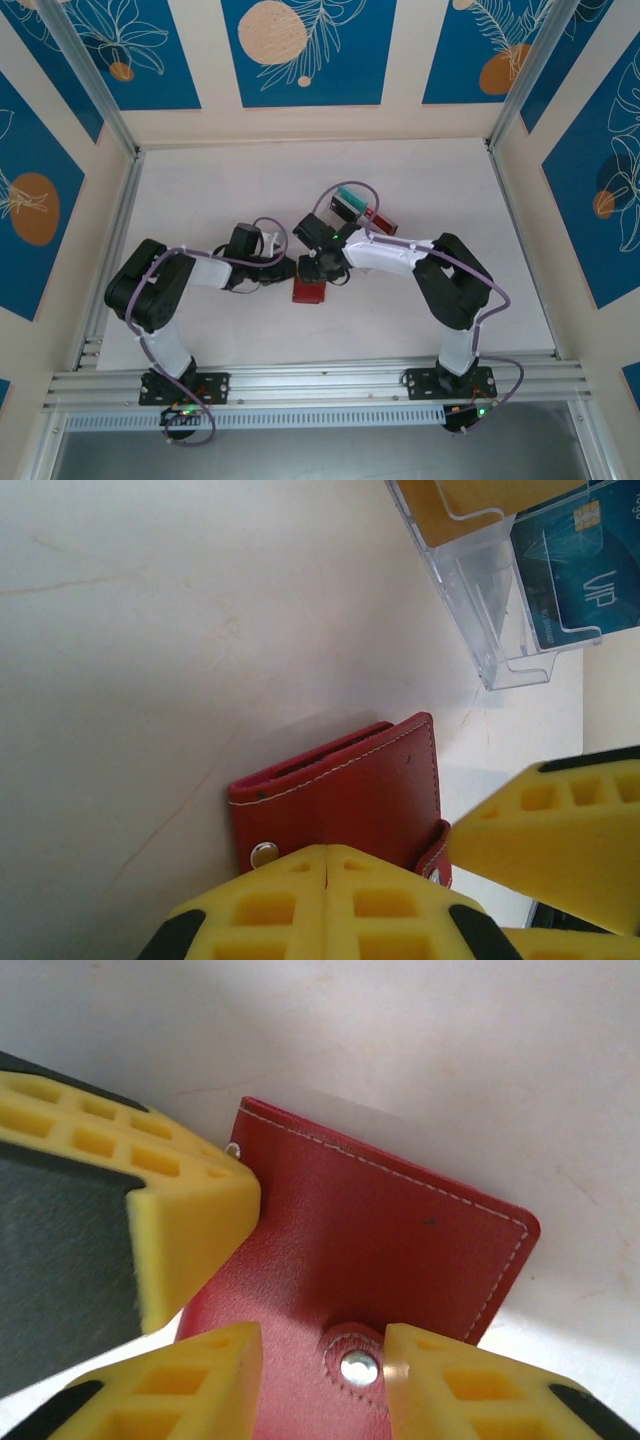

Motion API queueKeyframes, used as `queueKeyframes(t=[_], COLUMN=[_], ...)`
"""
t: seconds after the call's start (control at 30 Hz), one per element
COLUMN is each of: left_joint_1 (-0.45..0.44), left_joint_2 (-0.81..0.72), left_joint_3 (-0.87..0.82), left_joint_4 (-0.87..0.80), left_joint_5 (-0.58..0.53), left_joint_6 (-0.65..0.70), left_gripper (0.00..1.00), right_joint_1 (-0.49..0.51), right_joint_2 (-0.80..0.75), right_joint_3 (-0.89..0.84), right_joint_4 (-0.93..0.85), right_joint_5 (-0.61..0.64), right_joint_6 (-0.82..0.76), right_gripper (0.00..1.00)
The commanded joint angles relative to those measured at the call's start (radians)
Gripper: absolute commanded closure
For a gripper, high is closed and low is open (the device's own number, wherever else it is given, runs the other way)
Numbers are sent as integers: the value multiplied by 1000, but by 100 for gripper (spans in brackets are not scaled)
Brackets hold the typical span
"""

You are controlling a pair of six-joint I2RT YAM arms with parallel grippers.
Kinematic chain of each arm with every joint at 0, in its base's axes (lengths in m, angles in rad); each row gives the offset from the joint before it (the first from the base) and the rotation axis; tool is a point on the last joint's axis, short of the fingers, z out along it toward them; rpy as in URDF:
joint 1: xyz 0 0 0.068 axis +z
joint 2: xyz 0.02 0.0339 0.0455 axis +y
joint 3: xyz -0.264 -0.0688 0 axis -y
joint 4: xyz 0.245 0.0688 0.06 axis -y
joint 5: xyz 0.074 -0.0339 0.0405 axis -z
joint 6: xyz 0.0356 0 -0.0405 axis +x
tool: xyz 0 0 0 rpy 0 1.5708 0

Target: Put the credit cards into the card holder

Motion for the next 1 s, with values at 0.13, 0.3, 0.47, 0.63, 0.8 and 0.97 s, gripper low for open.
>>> queueKeyframes(t=[0.13, 0.3, 0.47, 0.63, 0.8, 0.97], left_joint_1=[-10, -10, -9, -9, -9, -10], left_joint_2=[44, 43, 47, 54, 64, 77], left_joint_3=[-48, -54, -64, -65, -65, -70], left_joint_4=[-19, -20, -21, -20, -21, -19], left_joint_5=[-29, -35, -47, -52, -61, -66], left_joint_6=[15, 13, 9, 7, -1, -5], left_gripper=[100, 100, 100, 100, 100, 100], right_joint_1=[45, 79, 84, 86, 84, 85], right_joint_2=[79, 105, 117, 131, 120, 82], right_joint_3=[47, 45, 9, -14, -31, -30], right_joint_4=[-75, -138, -147, -152, -161, -175], right_joint_5=[122, 242, 266, 285, 302, 320], right_joint_6=[11, 63, 102, 123, 136, 141], right_gripper=[60, 61, 65, 70, 82, 100])
